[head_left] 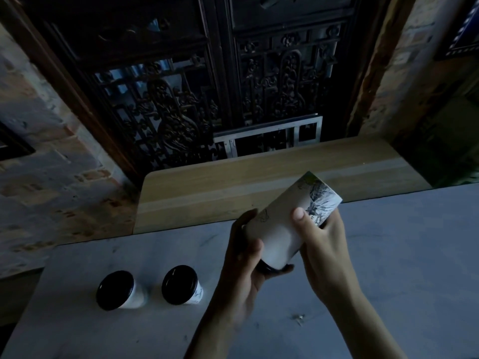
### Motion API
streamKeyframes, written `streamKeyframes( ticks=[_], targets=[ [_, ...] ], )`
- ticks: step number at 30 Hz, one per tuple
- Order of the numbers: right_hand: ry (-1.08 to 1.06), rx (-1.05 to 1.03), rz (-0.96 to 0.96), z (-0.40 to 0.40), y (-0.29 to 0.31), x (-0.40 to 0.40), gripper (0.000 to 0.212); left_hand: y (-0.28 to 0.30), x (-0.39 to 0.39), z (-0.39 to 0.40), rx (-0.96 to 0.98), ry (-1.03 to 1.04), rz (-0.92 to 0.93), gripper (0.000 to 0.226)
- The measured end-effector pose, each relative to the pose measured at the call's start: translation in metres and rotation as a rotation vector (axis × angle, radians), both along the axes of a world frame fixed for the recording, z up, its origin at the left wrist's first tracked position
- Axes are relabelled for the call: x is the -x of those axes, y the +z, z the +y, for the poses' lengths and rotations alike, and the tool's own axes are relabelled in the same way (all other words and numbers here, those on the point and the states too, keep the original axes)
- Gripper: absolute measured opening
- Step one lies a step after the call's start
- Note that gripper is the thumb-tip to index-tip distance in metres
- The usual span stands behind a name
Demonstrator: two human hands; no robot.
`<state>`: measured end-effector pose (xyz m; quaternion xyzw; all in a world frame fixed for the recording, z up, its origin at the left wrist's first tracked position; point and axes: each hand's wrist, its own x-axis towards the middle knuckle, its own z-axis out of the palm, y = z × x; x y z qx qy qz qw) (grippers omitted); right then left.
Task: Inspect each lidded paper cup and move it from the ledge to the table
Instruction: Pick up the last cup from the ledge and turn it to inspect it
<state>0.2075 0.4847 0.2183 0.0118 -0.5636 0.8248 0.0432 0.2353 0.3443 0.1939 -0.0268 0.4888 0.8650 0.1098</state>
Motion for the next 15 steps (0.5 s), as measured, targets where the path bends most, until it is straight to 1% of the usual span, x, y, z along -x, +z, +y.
streamKeyframes(
  ticks=[2,4,5,7,8,10,11,12,14,15],
  targets=[
    [-0.017,-0.014,-0.029,-0.003,-0.002,-0.002,0.084,-0.003,0.001,0.000,0.043,0.080,0.000,0.091],
    [-0.010,-0.076,-0.044,-0.002,-0.007,-0.004,0.075,-0.008,0.002,-0.001,0.046,0.151,-0.032,0.079],
    [-0.019,-0.146,-0.044,-0.002,-0.010,-0.005,0.074,-0.012,0.003,-0.001,0.043,0.181,-0.056,0.071],
    [-0.058,-0.343,-0.039,-0.003,-0.017,-0.008,0.083,-0.018,0.006,-0.003,0.049,0.249,-0.111,0.062],
    [-0.077,-0.467,-0.003,-0.003,-0.020,-0.010,0.088,-0.022,0.008,-0.004,0.063,0.282,-0.132,0.057],
    [-0.076,-0.714,0.146,-0.004,-0.028,-0.014,0.083,-0.029,0.008,-0.005,0.099,0.308,-0.136,0.048],
    [-0.041,-0.803,0.218,-0.005,-0.032,-0.016,0.076,-0.030,0.008,-0.005,0.121,0.306,-0.134,0.049],
    [0.025,-0.864,0.250,-0.007,-0.035,-0.019,0.070,-0.032,0.007,-0.005,0.141,0.297,-0.133,0.053],
    [0.160,-0.936,0.229,-0.011,-0.043,-0.024,0.072,-0.033,0.006,-0.005,0.155,0.265,-0.126,0.065],
    [0.187,-0.944,0.211,-0.013,-0.048,-0.025,0.073,-0.034,0.006,-0.005,0.167,0.247,-0.130,0.071]
  ],
)
